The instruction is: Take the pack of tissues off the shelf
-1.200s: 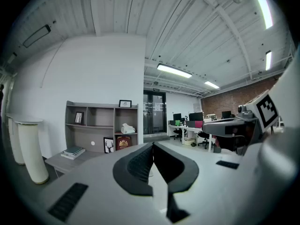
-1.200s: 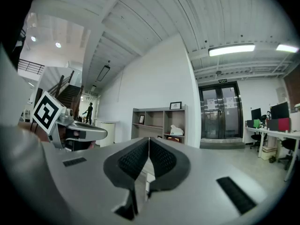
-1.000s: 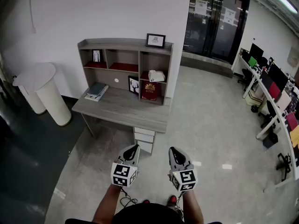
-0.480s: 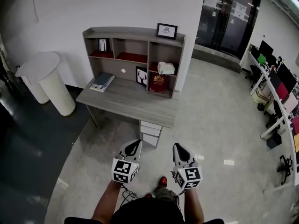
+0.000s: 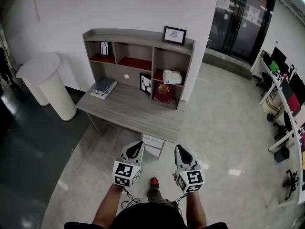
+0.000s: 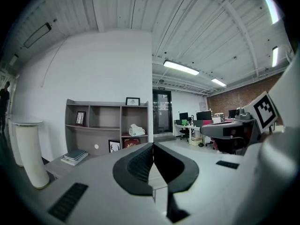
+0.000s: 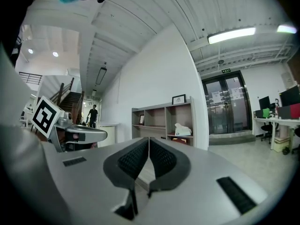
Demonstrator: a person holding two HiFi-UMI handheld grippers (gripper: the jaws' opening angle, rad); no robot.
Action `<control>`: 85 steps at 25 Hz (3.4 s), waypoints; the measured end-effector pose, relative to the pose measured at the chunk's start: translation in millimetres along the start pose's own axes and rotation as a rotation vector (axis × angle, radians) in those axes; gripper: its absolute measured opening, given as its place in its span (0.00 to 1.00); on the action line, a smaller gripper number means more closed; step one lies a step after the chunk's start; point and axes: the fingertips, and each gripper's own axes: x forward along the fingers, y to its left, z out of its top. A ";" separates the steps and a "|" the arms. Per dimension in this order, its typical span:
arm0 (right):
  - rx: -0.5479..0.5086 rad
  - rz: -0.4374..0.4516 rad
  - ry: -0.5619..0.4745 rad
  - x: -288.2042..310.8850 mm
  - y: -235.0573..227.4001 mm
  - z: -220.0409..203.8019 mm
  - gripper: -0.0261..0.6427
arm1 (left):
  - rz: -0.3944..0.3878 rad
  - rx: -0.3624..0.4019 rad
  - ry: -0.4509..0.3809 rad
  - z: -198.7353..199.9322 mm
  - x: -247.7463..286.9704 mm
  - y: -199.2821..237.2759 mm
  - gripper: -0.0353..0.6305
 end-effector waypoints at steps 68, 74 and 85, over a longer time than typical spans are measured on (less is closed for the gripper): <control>0.103 -0.342 0.048 269.0 -227.2 -17.0 0.09 | -0.307 -0.011 0.087 23.9 416.2 121.0 0.06; 0.108 -0.423 0.080 265.1 -227.2 -26.7 0.09 | -0.299 -0.012 0.131 13.1 448.4 137.6 0.15; 0.113 -0.562 0.127 240.3 -218.2 -40.1 0.09 | -0.305 -0.018 0.195 -1.0 503.5 145.0 0.48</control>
